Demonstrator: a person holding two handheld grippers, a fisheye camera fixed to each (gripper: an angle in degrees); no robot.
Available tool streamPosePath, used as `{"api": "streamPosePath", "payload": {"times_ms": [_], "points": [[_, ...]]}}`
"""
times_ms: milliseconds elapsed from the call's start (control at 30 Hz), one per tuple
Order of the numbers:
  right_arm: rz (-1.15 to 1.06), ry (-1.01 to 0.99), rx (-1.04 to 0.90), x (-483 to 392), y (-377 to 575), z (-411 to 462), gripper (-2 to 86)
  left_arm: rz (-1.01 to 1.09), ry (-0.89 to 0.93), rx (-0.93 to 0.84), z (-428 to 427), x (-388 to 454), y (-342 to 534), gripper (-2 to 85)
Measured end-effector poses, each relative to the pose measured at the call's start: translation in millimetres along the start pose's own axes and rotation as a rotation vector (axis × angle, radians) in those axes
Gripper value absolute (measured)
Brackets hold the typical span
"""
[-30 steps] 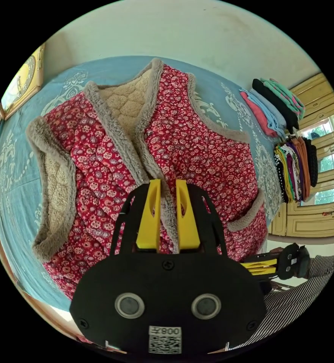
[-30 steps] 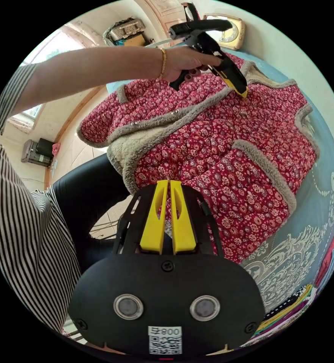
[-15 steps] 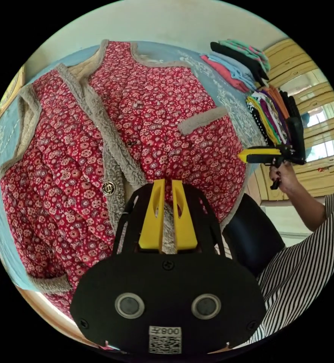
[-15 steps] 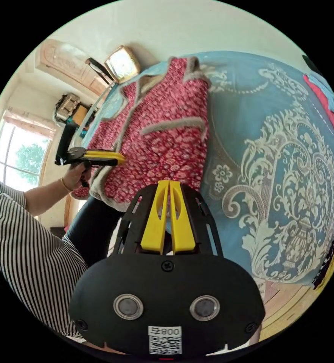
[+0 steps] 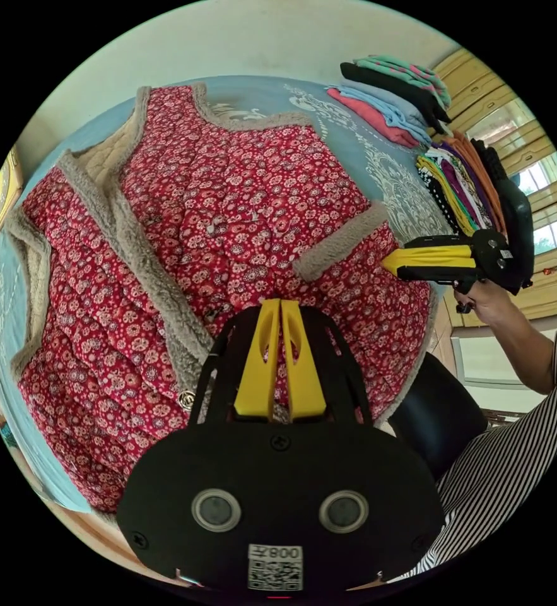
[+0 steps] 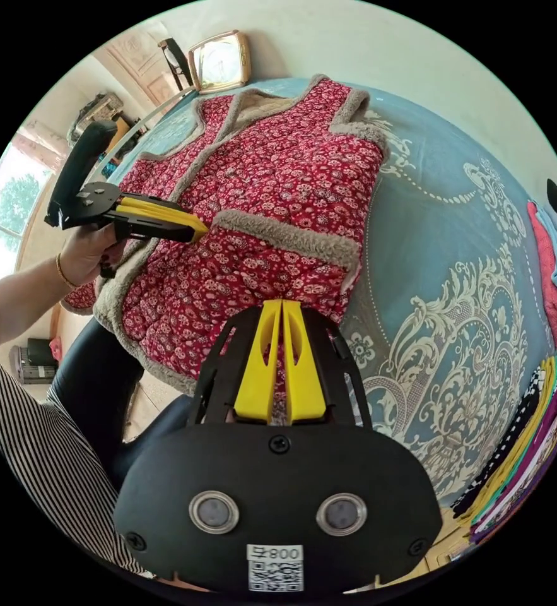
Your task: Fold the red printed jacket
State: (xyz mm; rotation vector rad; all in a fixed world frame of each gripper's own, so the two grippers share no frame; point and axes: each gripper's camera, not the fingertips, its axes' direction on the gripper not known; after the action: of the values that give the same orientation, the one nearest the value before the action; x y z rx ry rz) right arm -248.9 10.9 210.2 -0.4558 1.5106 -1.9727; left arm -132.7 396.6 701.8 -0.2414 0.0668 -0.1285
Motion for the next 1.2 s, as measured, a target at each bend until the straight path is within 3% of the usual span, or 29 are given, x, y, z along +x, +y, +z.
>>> {"api": "streamPosePath", "payload": {"times_ms": [100,200,333,400,500,700,800,900,1033,1200], "points": [[-0.003,-0.006,-0.022,-4,-2,-11,0.1,-0.001,-0.004,0.073,-26,11,10,0.2],[0.016,-0.051,0.134,3,-15,-46,0.1,0.049,0.054,0.187,-54,32,19,0.2],[0.002,0.037,0.246,20,-82,-52,0.1,0.153,0.052,0.118,-41,66,16,0.3],[0.023,0.052,0.200,35,-119,-29,0.1,0.164,0.020,0.042,-23,73,15,0.3],[0.074,0.073,-0.024,65,-159,35,0.0,0.156,0.028,0.067,-26,75,21,0.4],[0.102,-0.017,0.066,78,-150,23,0.0,0.065,0.071,0.152,-68,62,58,1.8],[0.113,0.007,0.171,70,-134,1,0.0,-0.048,-0.031,0.176,-103,48,103,3.7],[0.109,-0.141,0.249,59,-113,-13,0.0,-0.159,-0.163,0.116,-125,32,152,6.9],[0.043,-0.309,0.200,24,-93,-1,0.1,-0.257,-0.256,-0.052,-125,15,201,9.4],[-0.030,-0.430,0.052,-19,-84,35,0.1,-0.233,-0.339,-0.115,-116,13,217,9.2]]}}
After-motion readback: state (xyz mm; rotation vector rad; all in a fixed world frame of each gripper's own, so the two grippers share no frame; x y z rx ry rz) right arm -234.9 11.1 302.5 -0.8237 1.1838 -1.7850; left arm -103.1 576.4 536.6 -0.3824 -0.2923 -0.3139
